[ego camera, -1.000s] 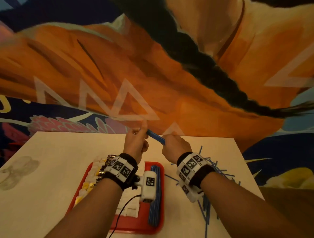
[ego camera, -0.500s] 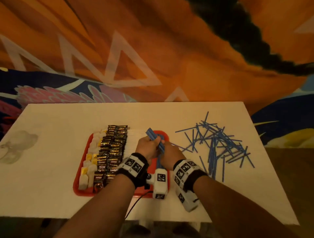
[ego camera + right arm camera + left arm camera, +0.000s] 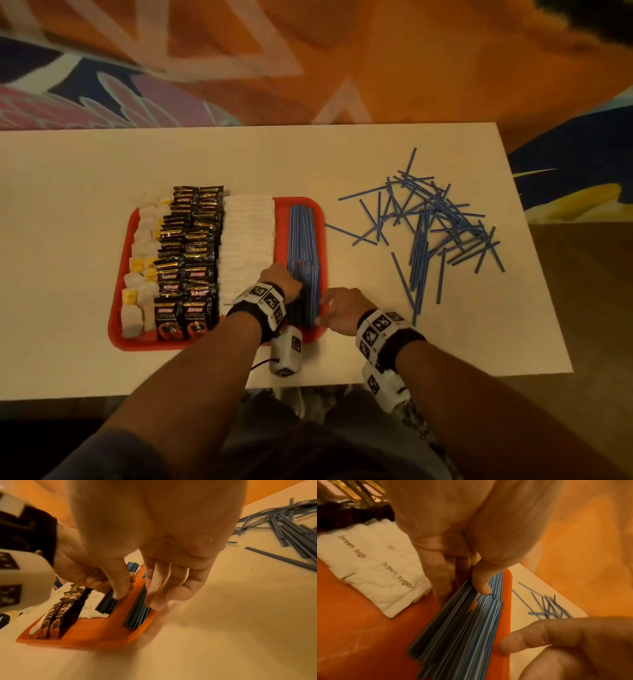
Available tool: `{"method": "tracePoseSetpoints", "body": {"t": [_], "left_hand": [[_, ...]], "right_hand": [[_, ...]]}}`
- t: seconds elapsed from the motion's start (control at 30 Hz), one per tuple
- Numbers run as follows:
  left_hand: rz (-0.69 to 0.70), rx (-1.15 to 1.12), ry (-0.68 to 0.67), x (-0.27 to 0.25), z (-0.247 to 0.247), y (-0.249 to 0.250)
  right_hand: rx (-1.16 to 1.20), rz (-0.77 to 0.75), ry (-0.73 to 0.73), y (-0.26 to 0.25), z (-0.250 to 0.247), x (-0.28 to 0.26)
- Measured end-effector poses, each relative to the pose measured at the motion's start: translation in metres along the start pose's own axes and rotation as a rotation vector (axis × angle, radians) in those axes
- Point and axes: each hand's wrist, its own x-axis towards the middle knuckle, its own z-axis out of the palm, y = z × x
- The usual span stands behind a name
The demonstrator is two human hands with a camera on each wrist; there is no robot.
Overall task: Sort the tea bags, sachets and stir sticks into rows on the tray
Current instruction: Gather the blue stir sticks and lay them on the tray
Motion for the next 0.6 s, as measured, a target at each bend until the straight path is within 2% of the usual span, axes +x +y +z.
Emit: {"method": "tracePoseSetpoints", "body": {"t": [0.07,0.17,0.4,0.5,0.6], "left_hand": [[-0.018,0.027,-0.010,0.004,0.007,0.000],[-0.031,0.059,0.046,0.005,0.013,0.001],[0.023,0.061,0.142,0.005,0.018,-0.003],[0.048,0.050,0.167,0.002,0.017,-0.007],[0.079,0.065,0.196,-0.003,0.017,-0.015]], "right_hand": [[0.014,0.002,0.009,0.004,0.001,0.003],[0.015,-0.003,0.015,0.006,0.003,0.007],[-0.011,-0.023,0.095,0.007,0.007,0.017],[-0.117,-0.073,0.150,0.003,0.008,0.020],[-0.323,-0.201,0.228,0.000,0.009,0.025]]}}
